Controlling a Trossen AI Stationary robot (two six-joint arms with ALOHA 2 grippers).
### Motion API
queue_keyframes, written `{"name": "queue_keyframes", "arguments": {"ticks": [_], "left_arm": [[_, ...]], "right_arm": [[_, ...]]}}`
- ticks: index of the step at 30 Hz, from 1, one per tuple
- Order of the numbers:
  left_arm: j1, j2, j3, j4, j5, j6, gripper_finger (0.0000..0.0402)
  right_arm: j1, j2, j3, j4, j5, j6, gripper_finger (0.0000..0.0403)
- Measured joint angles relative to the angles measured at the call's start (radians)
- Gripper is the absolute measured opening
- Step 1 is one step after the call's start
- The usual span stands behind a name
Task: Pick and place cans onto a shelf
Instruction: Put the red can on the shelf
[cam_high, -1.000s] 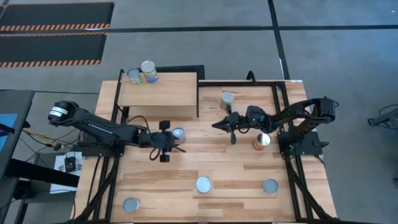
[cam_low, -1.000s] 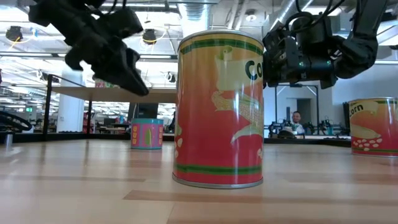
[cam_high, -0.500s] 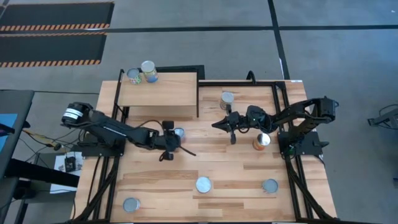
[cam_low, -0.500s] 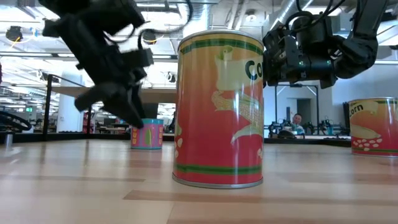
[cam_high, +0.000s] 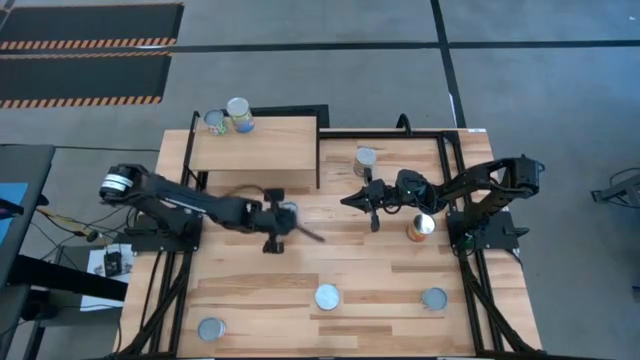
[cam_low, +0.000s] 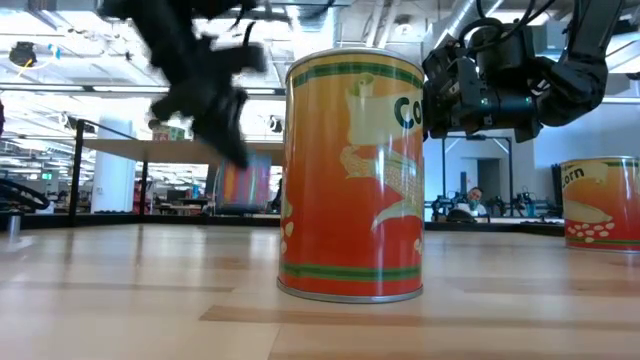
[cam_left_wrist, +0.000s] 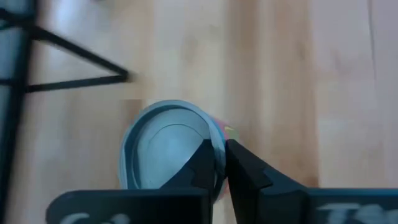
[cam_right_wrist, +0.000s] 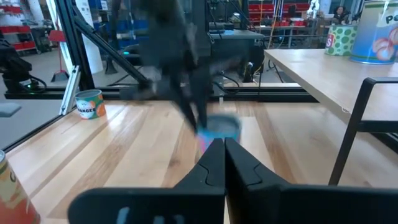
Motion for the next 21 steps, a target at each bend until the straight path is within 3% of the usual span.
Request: {"name": "queue_keyframes", "arguments": {"ticks": [9, 14, 21], "left_arm": [[0.143, -0.084, 0.339, -0.288, -0.035, -0.001, 0.0009], [0.331, -0.069, 0.461, -0.334, -0.025, 0.03, 0.0009], [0.588, 0.054, 0.552, -0.338, 0.077, 0.053, 0.0009]], "right_arm": [[0.0, 0.0, 0.0, -0.004, 0.0, 0.0, 0.001], [0.0, 0.0, 0.0, -0.005, 0.0, 0.0, 0.001], [0.0, 0.0, 0.0, -0.004, 0.0, -0.002, 0.001]]}}
